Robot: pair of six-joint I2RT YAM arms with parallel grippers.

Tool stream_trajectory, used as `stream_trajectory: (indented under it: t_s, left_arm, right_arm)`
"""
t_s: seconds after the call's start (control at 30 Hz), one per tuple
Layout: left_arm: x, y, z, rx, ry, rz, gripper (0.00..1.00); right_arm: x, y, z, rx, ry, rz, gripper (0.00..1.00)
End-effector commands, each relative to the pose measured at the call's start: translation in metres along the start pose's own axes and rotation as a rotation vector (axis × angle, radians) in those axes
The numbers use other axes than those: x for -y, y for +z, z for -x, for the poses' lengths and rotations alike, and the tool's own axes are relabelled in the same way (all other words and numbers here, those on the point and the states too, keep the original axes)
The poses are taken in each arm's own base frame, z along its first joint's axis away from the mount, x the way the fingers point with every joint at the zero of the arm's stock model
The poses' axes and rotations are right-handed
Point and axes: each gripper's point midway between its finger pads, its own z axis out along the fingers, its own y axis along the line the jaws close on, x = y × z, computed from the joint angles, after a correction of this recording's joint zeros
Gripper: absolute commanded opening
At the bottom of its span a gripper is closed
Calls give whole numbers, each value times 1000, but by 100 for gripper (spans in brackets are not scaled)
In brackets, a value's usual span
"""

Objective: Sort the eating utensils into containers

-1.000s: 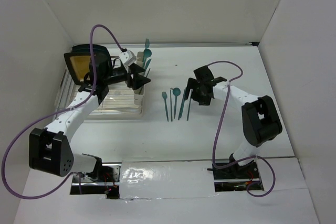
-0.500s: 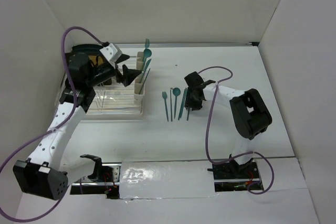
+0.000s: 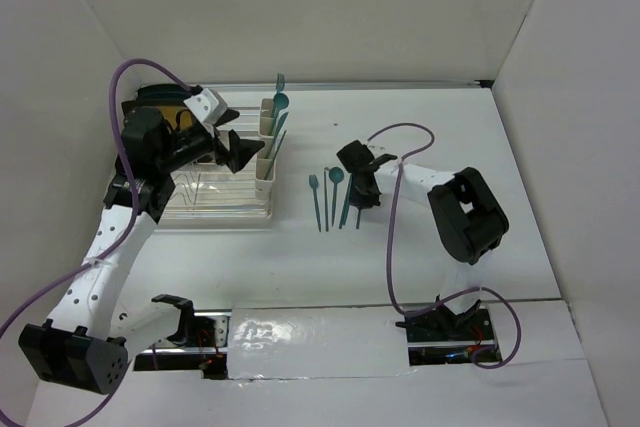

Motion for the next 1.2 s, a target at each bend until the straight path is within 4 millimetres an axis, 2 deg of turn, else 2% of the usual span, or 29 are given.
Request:
stream_trajectory:
  t_s: [0.0,0.03,0.07,0.1,0.13,0.17,0.2,0.23,0.27,0.3,0.33,0.37,0.4,0.43,0.47,0.5,0.53,0.57,0.6,0.63,0.7,0.77,0.8,0.83,0.9,1.03,1.17]
  left_arm:
    - [-1,-2,15,27,6,12,99]
    - [-2,1,10,13,-15,14,99]
    - [-5,3,12,4,-34,34,99]
    - [3,10,4,-21,-76,19,99]
    - [-4,12,-1,-44,-150,56,99]
    - [-2,28,-8,-98,-206,97,98]
    - [3,35,-8,-122,-305,120,97]
    - [3,43,-8,-148,-365,151,97]
    - [-9,46,11,-130,-412,204,96]
    - [-1,62,-8,-212,-510,227,96]
    - [0,69,-8,-228,-535,231,95]
    - [-3,73,-1,-225,-549,261,95]
    - [-3,85,-12,-260,-592,281,95]
    - [2,93,-16,-279,-605,289,95]
    - [7,98,-4,-265,-606,308,95]
    - [-1,105,-8,-269,-625,345,95]
    - [4,111,0,-254,-620,338,95]
    - [18,120,4,-247,-607,307,95]
    - [18,126,-5,-263,-619,336,95]
    - [21,132,-3,-255,-633,333,95]
    - [30,144,-11,-277,-646,308,95]
    - [37,152,-7,-271,-653,279,94]
    - [41,159,-11,-286,-664,276,93]
    - [47,163,-15,-301,-661,268,93]
    - [49,167,-21,-315,-674,273,93]
    - [56,177,-33,-341,-674,282,91]
    - [64,184,-39,-357,-694,266,85]
  right_arm:
    - [42,25,-58,-150,-70,-191,0]
    - [37,21,-50,-123,-59,-167,0]
    - [35,19,-52,-128,-54,-141,0]
    - [31,16,-51,-122,-55,-113,0]
    - [22,3,-39,-82,-46,-51,0]
    - [6,-2,-26,-32,-34,31,0]
    - [-9,-12,-26,-32,-36,128,0]
    - [-24,-34,-10,30,-41,224,0]
    - [-36,-48,1,67,-42,298,0]
    - [-51,-59,6,93,-46,390,0]
    - [-58,-81,18,144,-45,453,0]
    - [-61,-91,20,159,-53,476,0]
    - [-62,-109,28,203,-54,510,0]
    - [-62,-111,27,197,-67,506,0]
    - [-61,-116,27,199,-79,505,0]
    - [-63,-126,29,216,-88,531,0]
    - [-61,-131,29,223,-96,533,0]
    - [-63,-136,29,229,-109,552,0]
    - [-64,-151,35,270,-111,592,0]
    - [-67,-158,32,275,-125,629,0]
    - [-70,-183,40,340,-128,696,0]
    - [-70,-198,42,367,-134,730,0]
    - [-70,-210,47,391,-128,748,0]
    - [-70,-209,44,383,-134,745,0]
    - [-70,-224,48,414,-127,772,0]
    - [-69,-243,56,455,-117,800,1]
    - [-68,-251,56,468,-111,815,1]
